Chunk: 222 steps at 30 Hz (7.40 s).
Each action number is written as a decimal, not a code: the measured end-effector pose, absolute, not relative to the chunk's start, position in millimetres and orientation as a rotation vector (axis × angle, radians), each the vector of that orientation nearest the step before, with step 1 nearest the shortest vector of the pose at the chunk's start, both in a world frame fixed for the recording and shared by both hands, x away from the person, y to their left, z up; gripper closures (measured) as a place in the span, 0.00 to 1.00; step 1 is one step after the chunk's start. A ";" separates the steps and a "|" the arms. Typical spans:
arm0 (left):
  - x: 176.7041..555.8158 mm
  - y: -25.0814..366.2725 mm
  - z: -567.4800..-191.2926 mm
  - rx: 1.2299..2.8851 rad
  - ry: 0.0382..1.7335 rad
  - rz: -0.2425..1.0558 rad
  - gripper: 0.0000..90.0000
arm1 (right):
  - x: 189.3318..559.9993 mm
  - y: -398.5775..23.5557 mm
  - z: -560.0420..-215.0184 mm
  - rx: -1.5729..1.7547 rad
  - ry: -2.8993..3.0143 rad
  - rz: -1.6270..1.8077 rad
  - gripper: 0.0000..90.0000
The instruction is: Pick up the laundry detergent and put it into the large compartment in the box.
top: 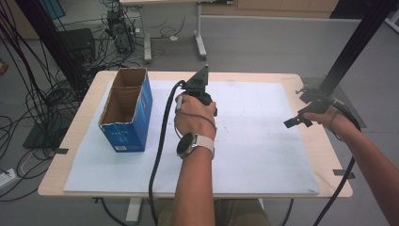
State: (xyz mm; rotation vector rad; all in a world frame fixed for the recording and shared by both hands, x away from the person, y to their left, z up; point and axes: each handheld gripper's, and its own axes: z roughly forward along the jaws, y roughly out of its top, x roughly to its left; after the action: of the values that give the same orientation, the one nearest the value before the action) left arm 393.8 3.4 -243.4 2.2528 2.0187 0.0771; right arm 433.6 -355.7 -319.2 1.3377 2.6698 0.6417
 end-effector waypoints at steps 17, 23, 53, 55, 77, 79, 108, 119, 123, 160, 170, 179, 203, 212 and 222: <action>391.8 7.5 -212.9 2.290 1.957 0.092 0.42 | 431.9 -352.1 -315.3 1.337 2.663 0.645 0.09; 393.9 12.8 -201.1 2.295 1.945 0.093 0.42 | 432.7 -352.8 -315.2 1.340 2.660 0.640 0.09; 405.3 53.1 -140.3 2.299 1.901 0.142 0.42 | 441.5 -351.8 -302.7 1.366 2.627 0.643 0.09; 405.7 54.4 -137.4 2.310 1.891 0.147 0.42 | 442.1 -351.7 -301.4 1.365 2.624 0.644 0.09; 415.0 75.0 -116.8 2.332 1.830 0.165 0.42 | 439.5 -355.6 -301.8 1.409 2.600 0.641 0.09; 415.2 76.4 -113.9 2.333 1.832 0.167 0.42 | 439.6 -355.8 -302.1 1.411 2.600 0.640 0.09; 421.4 122.0 -78.2 2.280 1.857 0.219 0.42 | 442.2 -355.6 -299.3 1.430 2.589 0.615 0.09; 423.3 133.4 -72.3 2.269 1.887 0.242 0.42 | 443.4 -354.0 -300.2 1.437 2.587 0.616 0.09; 423.7 136.6 -71.4 2.265 1.894 0.247 0.42 | 443.3 -354.9 -300.6 1.438 2.586 0.618 0.09; 440.8 171.3 -77.7 2.255 1.925 0.248 0.42 | 440.0 -361.5 -299.3 1.478 2.553 0.632 0.09; 445.9 181.9 -84.5 2.248 1.938 0.259 0.42 | 437.9 -361.1 -298.5 1.488 2.543 0.635 0.09; 446.9 188.5 -86.7 2.246 1.954 0.252 0.42 | 437.2 -364.7 -298.9 1.499 2.537 0.633 0.09; 454.4 202.5 -99.6 2.250 1.960 0.252 0.42 | 437.7 -369.4 -303.5 1.517 2.531 0.630 0.09; 457.3 206.1 -108.2 2.259 1.968 0.255 0.42 | 437.8 -369.5 -306.1 1.521 2.534 0.628 0.09; 460.4 210.2 -122.1 2.260 1.968 0.245 0.42 | 438.4 -370.5 -309.1 1.531 2.535 0.626 0.09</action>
State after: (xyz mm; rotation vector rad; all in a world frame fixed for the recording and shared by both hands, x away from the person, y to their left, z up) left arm 460.4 210.2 -122.1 2.2604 1.9682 0.2454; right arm 438.4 -370.5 -309.1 1.5311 2.5345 0.6256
